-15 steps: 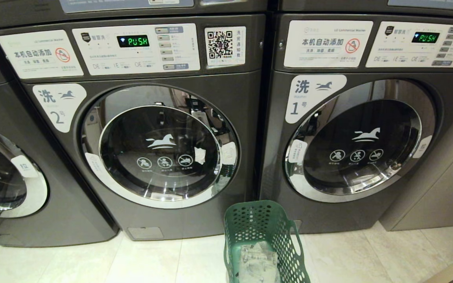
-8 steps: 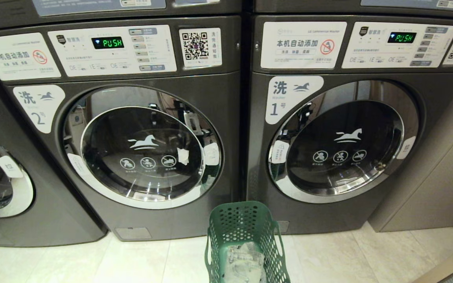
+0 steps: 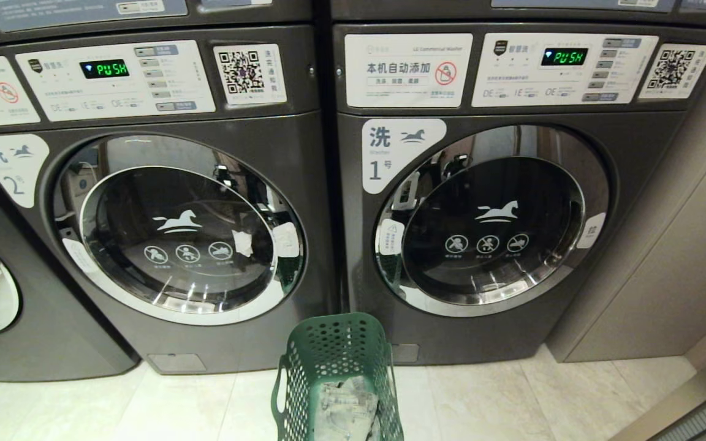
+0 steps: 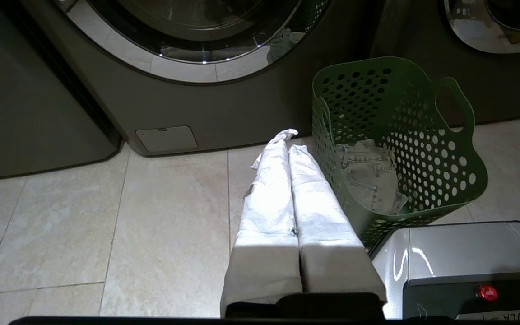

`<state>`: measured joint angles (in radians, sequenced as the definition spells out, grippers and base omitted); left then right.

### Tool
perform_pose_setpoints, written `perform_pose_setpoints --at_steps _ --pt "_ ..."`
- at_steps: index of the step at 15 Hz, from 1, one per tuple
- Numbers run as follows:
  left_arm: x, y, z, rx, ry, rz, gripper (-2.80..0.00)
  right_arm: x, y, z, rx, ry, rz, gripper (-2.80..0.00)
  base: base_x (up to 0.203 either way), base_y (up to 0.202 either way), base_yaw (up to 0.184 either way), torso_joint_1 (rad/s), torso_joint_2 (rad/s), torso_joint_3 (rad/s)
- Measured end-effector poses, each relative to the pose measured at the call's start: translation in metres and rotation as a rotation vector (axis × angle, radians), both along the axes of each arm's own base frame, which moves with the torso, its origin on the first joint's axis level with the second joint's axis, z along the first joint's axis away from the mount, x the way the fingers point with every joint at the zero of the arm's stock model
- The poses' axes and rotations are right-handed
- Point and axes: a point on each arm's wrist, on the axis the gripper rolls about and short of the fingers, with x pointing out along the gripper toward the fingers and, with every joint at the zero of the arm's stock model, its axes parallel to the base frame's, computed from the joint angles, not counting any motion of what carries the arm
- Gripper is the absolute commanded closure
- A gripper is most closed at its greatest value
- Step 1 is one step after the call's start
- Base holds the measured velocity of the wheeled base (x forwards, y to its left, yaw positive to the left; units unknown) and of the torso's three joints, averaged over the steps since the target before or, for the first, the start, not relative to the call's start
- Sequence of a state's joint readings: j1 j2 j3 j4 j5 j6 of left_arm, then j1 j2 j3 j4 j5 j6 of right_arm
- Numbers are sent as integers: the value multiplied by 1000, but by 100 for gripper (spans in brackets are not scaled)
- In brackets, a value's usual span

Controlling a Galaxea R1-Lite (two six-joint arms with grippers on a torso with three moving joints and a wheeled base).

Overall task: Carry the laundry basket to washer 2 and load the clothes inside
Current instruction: Open the lid of the washing machine

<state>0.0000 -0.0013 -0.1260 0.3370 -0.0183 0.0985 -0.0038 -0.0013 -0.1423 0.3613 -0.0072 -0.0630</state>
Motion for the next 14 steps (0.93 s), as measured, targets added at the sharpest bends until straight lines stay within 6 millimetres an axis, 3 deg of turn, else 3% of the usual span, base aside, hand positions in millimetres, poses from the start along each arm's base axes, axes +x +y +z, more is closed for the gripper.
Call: perform_pose_setpoints --at_steps 6,14 --pt "0 0 0 0 -1 0 0 0 0 0 -1 0 4 0 0 -177 1 2 2 3" --pt "0 0 0 -1 -1 0 0 0 0 0 2 0 2 0 0 -8 1 1 0 0"
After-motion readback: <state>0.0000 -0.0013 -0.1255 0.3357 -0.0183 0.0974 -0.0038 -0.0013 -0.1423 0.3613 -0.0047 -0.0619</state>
